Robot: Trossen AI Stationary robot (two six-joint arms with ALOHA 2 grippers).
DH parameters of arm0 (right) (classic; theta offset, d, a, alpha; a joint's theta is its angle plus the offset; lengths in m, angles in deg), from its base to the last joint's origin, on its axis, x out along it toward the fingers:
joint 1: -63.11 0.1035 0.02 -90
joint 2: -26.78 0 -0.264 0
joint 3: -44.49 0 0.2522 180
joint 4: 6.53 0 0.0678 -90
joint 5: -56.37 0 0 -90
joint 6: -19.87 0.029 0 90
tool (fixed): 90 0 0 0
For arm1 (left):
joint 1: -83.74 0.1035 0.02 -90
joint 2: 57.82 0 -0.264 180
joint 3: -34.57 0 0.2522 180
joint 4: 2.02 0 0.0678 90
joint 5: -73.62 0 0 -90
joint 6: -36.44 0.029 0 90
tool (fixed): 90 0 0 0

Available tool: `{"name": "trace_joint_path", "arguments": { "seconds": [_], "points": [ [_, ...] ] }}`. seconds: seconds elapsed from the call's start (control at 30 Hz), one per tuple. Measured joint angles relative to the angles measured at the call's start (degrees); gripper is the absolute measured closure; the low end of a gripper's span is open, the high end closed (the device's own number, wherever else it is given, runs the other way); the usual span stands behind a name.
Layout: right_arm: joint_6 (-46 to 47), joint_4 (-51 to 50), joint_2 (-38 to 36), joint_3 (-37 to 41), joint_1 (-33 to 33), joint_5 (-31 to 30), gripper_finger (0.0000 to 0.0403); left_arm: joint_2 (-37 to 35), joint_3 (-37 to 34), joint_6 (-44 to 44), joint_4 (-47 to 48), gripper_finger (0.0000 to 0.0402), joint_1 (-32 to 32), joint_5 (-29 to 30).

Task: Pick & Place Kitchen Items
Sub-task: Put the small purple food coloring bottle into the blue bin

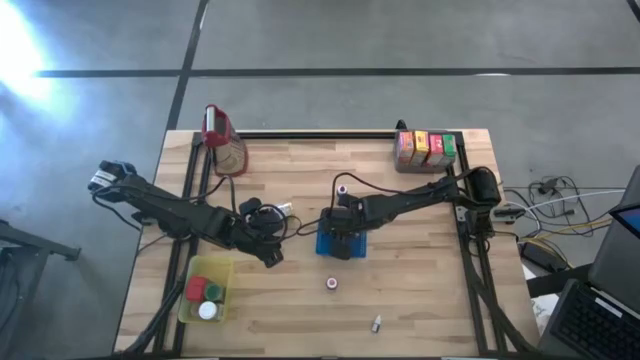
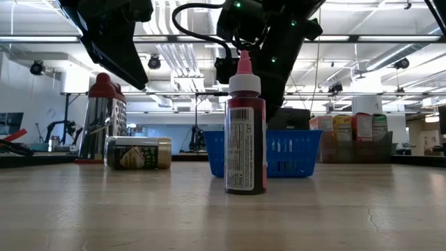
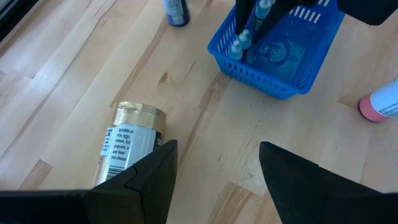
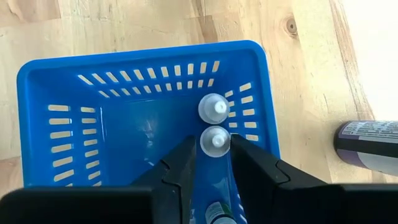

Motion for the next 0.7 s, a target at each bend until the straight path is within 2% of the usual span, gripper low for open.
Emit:
{"name": "trace_joint_path", "arguments": {
  "seconds": [0.33, 0.53, 0.7],
  "points": [
    [-0.44, -0.63, -1.94, -0.03, 0.00, -0.11, 0.0293, 0.00, 0.00, 0.00, 0.03, 0.0170, 0.01, 0.00],
    [-0.23, -1.86, -5.80, -0.13, 0.30, -0.13, 0.0314, 0.00, 0.00, 0.00, 0.01, 0.0170, -0.01, 0.00],
    [-0.19, -6.69, -10.20, -0.13, 3.44, -0.13, 0.0340, 0.00, 0.00, 0.00, 0.00, 0.0170, 0.00, 0.00]
  ]
}}
